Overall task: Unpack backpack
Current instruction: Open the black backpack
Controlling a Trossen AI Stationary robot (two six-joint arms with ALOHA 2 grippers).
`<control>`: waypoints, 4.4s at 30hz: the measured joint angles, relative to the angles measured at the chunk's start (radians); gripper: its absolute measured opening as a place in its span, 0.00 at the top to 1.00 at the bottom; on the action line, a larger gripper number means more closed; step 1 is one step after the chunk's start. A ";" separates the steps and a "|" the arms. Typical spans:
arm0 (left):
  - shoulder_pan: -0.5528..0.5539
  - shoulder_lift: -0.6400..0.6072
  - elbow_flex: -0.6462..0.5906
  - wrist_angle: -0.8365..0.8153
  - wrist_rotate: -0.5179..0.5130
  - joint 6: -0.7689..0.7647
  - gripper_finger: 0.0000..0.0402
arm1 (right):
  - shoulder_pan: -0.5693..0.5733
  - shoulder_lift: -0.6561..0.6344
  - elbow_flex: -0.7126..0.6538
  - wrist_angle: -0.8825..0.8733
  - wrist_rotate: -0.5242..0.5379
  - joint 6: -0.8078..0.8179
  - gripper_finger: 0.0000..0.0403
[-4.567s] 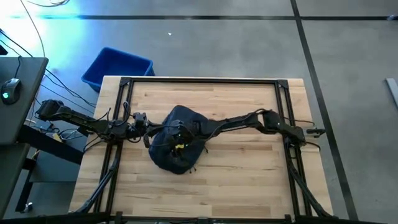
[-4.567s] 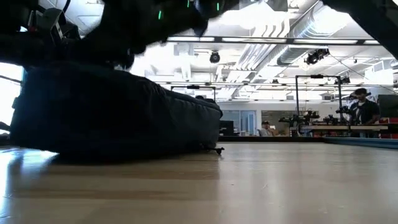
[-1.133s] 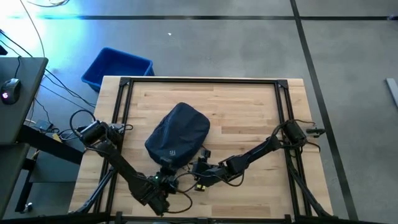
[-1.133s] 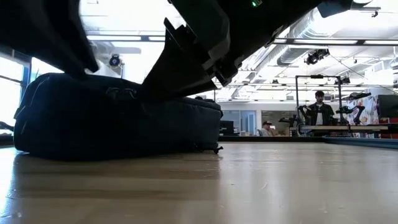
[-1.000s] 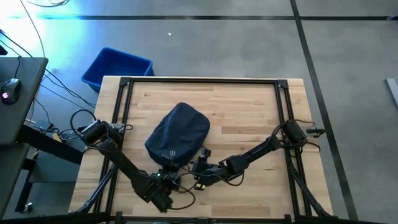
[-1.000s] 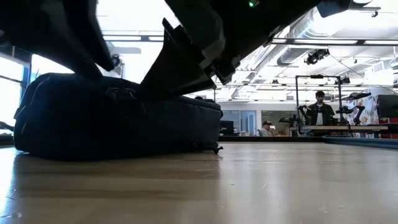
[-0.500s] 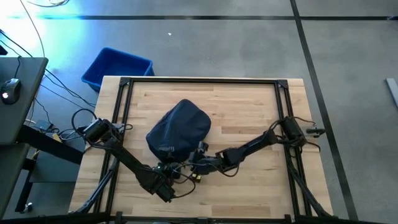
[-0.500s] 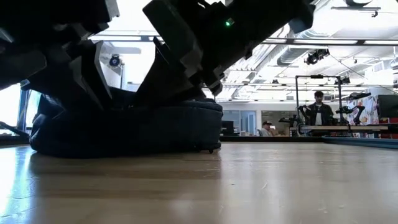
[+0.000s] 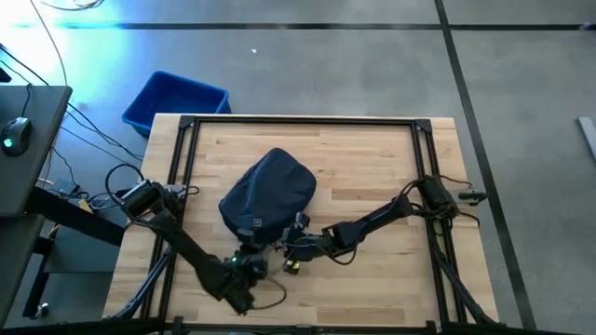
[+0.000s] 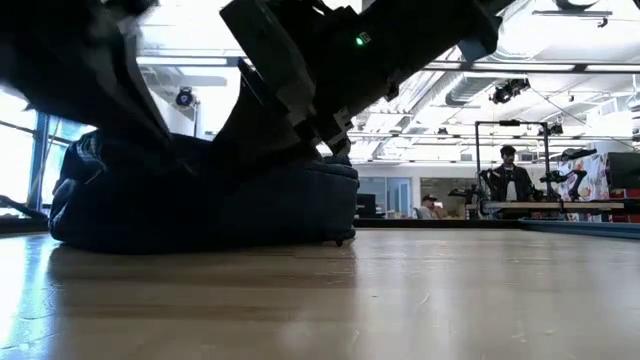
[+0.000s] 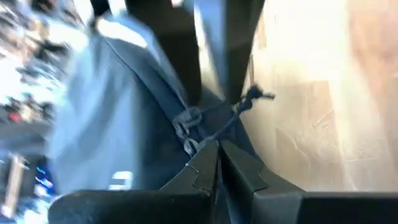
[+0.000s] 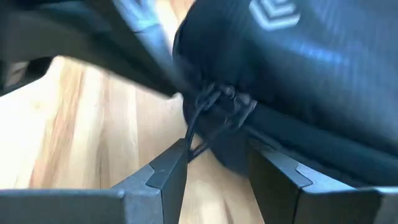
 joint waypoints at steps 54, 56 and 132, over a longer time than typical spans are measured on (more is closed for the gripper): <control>0.006 -0.001 0.014 0.301 0.056 0.298 0.69 | 0.116 -0.068 0.000 -0.071 0.056 -0.263 1.00; 0.009 -0.001 0.014 0.311 0.045 0.280 0.69 | 0.116 -0.068 0.000 -0.071 0.057 -0.263 1.00; 0.060 0.024 0.003 0.123 -0.013 -0.144 0.98 | 0.055 -0.079 0.002 -0.121 -0.267 0.044 0.60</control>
